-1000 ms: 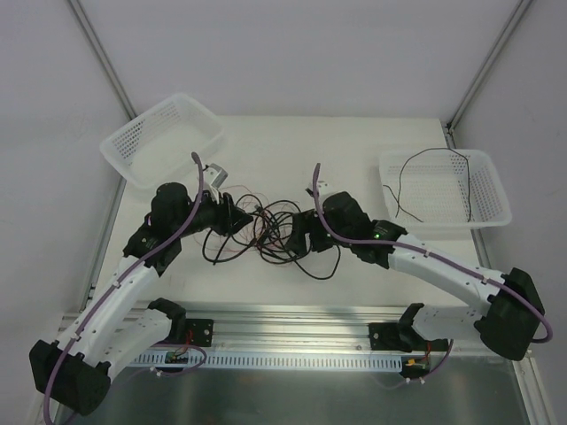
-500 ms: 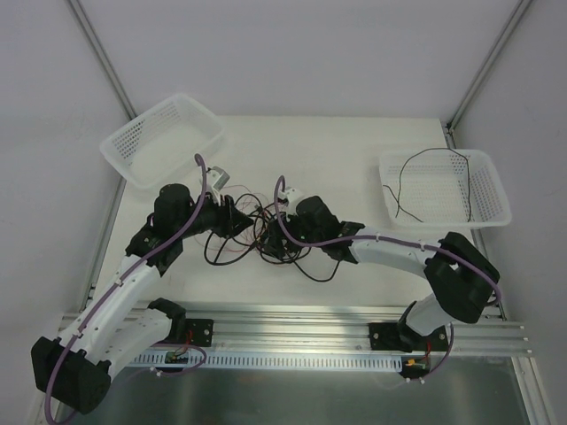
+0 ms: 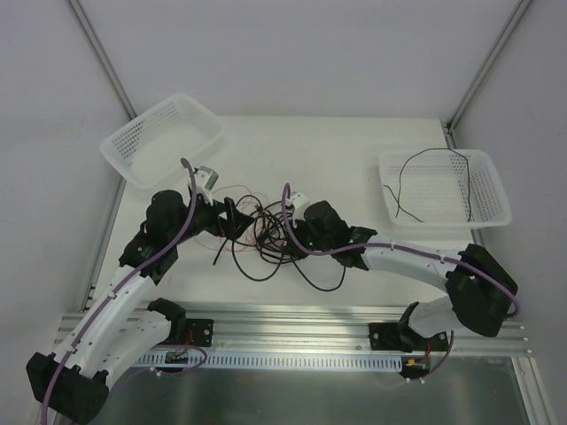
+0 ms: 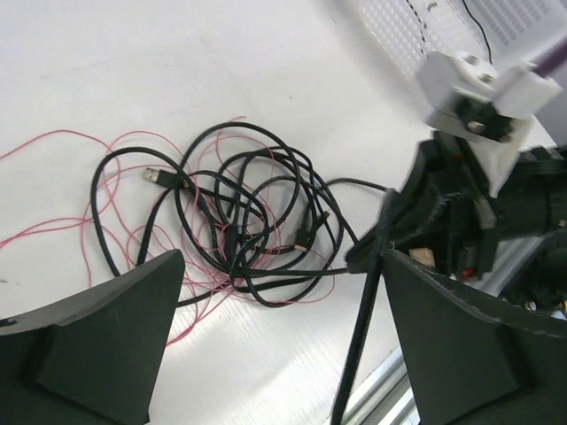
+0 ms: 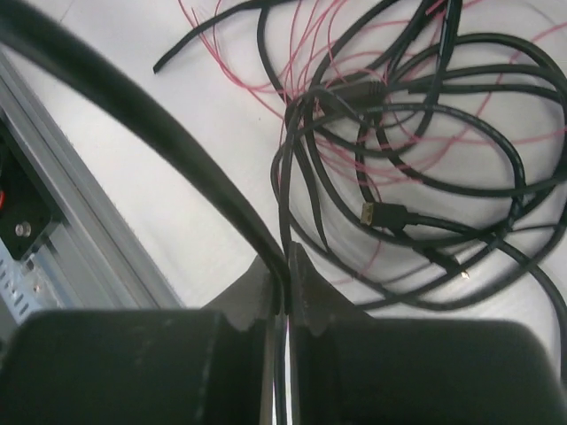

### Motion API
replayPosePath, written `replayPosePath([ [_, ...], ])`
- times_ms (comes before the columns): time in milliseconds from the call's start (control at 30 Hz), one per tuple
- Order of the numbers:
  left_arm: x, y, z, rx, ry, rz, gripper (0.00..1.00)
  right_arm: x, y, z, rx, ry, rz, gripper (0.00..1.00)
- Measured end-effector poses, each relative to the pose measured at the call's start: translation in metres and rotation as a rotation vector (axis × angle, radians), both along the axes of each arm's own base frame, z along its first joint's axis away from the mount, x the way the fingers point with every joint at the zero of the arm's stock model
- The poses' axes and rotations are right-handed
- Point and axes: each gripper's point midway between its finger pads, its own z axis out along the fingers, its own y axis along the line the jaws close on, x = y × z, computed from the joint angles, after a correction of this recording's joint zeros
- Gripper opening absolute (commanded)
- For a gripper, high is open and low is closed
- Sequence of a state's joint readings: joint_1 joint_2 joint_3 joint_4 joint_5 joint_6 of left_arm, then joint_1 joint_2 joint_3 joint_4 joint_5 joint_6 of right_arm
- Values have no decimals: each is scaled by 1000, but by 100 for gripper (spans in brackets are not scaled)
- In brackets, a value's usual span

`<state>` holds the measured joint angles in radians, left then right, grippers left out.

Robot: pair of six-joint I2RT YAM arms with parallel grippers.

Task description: Untangle the cables

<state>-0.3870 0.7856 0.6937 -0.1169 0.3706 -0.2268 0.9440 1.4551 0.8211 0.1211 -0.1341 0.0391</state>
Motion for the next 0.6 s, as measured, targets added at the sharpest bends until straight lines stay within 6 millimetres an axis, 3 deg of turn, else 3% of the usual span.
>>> replayPosePath([
  [200, 5, 19, 13, -2, -67, 122, 99, -14, -36, 10, -53, -20, -31, 1],
  [467, 9, 34, 9, 5, -76, 214, 99, -8, -83, 11, -216, -71, -143, 1],
  [533, 12, 34, 3, 12, -54, 221, 99, -10, -94, 20, -231, -85, -167, 1],
  [600, 16, 31, -9, 21, -5, 222, 99, -10, -104, 47, -205, -124, -197, 1],
])
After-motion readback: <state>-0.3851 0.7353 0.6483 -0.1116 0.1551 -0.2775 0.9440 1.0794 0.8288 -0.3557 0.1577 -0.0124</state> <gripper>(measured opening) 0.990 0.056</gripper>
